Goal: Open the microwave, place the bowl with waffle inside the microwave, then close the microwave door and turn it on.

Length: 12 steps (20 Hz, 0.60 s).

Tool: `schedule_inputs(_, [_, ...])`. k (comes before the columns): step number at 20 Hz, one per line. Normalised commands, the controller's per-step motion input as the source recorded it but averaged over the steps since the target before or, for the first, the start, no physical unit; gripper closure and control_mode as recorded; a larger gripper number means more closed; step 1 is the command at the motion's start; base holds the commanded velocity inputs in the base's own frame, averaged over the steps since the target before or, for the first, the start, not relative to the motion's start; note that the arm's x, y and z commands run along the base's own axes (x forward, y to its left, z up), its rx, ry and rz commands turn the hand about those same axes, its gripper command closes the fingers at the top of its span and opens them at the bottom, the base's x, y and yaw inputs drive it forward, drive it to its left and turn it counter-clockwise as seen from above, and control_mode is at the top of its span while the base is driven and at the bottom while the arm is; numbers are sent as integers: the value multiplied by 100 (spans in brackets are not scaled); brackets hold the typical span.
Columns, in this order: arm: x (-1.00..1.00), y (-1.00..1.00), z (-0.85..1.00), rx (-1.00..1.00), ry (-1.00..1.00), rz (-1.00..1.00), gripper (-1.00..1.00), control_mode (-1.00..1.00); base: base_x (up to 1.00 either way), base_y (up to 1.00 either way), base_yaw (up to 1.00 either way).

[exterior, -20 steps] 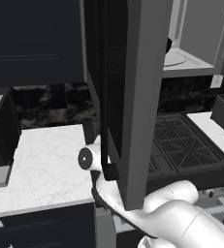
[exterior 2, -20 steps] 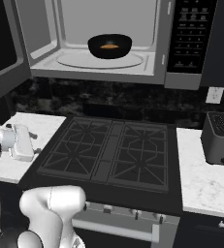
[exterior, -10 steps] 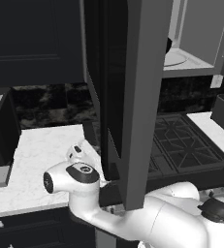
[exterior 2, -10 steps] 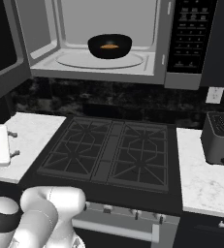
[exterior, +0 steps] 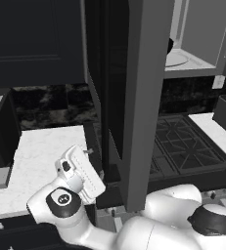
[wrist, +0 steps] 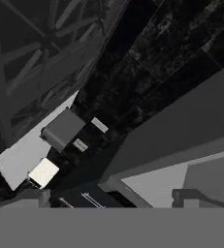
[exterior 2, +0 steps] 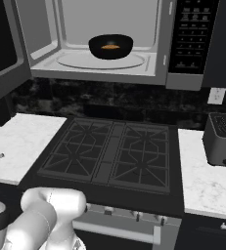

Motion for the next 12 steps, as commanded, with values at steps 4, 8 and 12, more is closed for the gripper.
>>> schedule_inputs(4, [-41, 0, 48, 2, -51, 2, -100, -100, 0, 0, 0])
schedule_inputs(8, [-11, 0, 43, 0, -40, 0, 100, -100, 0, 0, 0])
schedule_inputs(12, [0, 2, 25, 0, -29, 0, 100, -100, 0, 0, 0])
